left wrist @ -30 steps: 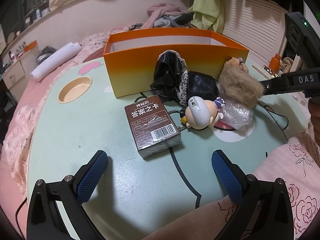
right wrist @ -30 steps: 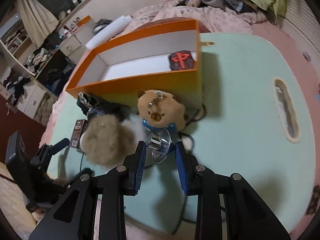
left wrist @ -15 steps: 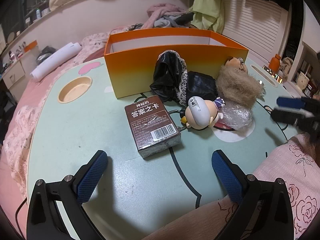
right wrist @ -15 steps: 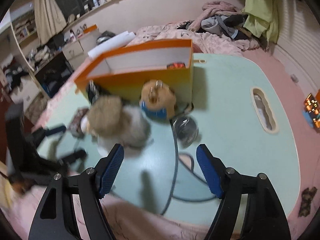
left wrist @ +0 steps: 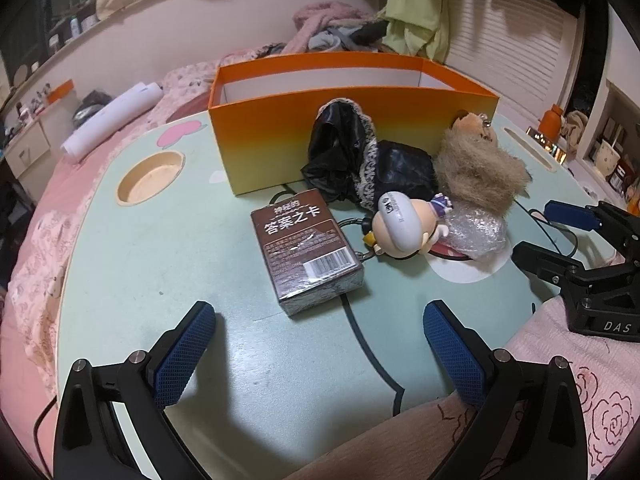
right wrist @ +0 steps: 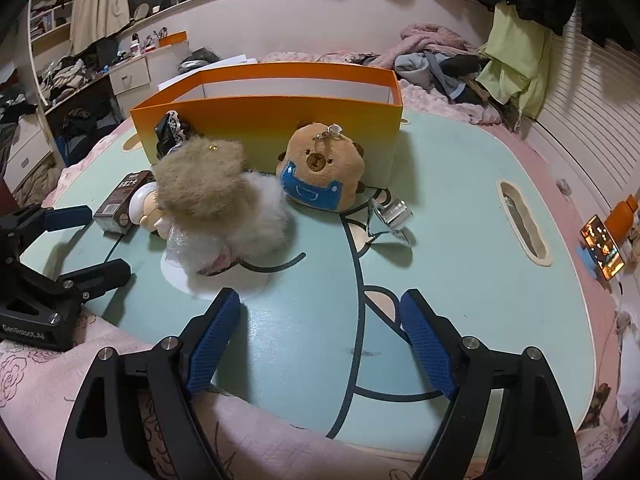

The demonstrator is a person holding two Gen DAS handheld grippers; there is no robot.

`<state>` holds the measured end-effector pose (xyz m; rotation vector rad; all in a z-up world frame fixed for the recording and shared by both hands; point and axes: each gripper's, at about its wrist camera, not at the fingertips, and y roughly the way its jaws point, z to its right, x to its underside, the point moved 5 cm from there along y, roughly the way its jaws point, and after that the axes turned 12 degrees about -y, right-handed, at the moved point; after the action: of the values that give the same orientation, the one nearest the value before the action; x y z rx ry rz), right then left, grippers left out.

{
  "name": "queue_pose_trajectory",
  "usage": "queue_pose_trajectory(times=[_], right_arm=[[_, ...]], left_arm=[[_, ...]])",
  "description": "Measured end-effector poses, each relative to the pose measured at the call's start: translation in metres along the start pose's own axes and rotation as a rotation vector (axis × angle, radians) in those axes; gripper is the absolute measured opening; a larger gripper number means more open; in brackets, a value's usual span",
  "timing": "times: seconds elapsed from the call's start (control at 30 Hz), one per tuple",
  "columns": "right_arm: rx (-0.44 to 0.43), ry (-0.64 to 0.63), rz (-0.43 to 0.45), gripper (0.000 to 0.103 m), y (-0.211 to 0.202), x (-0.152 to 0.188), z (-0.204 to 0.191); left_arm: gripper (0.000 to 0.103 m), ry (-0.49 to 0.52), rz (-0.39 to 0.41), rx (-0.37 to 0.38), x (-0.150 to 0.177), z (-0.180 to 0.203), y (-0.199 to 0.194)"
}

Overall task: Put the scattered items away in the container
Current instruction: 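Lift the metal knob out and set it beside the teddy bear, right gripper, then reach into the box and grasp the red-patterned black pouch, left gripper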

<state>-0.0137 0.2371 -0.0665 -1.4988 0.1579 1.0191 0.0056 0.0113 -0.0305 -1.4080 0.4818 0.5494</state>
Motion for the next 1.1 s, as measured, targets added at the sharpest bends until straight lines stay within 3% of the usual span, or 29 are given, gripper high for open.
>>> queue_pose_trajectory(times=[0.13,0.2,0.27,0.33,0.43,0.5,0.57,0.67,0.87,1.1], right_arm=[[-0.001,0.004,0.002,0.082,0.000,-0.002,-0.003],[-0.001,0.004,0.003,0.083,0.001,-0.002,-0.004],[-0.001,0.004,0.003,0.083,0.001,-0.002,-0.004],[-0.001,0.004,0.003,0.083,0.001,-0.002,-0.003],[-0.001,0.004,0.004,0.083,0.001,-0.002,-0.003],[-0.002,0.004,0.006,0.083,0.001,-0.002,-0.003],[-0.003,0.005,0.008,0.083,0.000,-0.002,-0.003],[-0.003,0.007,0.013,0.083,0.001,-0.002,-0.001],[-0.006,0.010,0.021,0.083,0.000,-0.001,0.000],[-0.006,0.010,0.021,0.083,0.001,-0.001,-0.002]], left_arm=[[0.103,-0.060,0.085,-0.029,-0.030,-0.002,-0.023],[0.103,-0.067,0.140,0.022,-0.058,0.010,-0.044],[0.103,-0.060,0.138,0.087,-0.088,0.028,-0.055],[0.103,-0.066,0.066,0.162,-0.118,0.050,-0.050],[0.103,-0.109,-0.094,0.208,-0.150,0.074,-0.016],[0.101,-0.154,-0.204,0.167,-0.164,0.087,0.020],[0.092,-0.188,-0.270,0.109,-0.169,0.095,0.050],[0.089,-0.223,-0.365,0.055,-0.166,0.109,0.090],[0.088,-0.280,-0.435,0.042,-0.153,0.119,0.119],[0.088,-0.261,-0.408,0.054,-0.155,0.110,0.118]])
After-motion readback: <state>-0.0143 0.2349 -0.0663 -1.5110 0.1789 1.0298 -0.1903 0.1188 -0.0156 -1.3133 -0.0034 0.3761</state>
